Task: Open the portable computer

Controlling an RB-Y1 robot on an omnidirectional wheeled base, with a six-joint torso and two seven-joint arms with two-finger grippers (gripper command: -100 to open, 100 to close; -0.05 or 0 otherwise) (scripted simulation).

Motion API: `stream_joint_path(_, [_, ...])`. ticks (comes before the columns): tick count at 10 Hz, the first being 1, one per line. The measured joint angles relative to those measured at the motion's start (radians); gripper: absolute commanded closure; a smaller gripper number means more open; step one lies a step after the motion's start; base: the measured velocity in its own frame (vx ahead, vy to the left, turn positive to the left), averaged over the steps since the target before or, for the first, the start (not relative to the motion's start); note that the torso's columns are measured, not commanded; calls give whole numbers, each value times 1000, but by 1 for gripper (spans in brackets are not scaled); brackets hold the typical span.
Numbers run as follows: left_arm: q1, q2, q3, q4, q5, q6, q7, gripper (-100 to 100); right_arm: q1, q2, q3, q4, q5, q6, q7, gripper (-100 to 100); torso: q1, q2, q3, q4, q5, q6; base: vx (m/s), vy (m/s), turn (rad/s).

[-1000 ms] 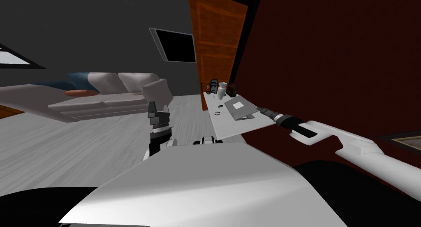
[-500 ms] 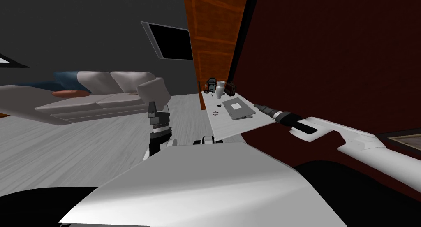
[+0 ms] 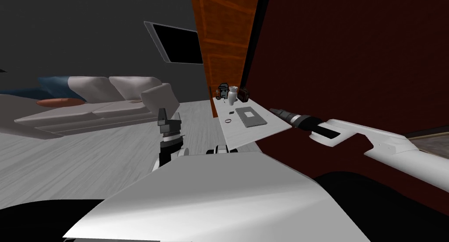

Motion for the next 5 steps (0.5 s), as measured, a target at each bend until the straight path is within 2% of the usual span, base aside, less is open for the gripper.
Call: stream_joint_path(5, [0, 0, 0, 0, 0, 0, 0, 0, 0, 0, 0, 0, 0, 0, 0, 0, 0, 0, 0, 0, 0, 0, 0, 0, 0])
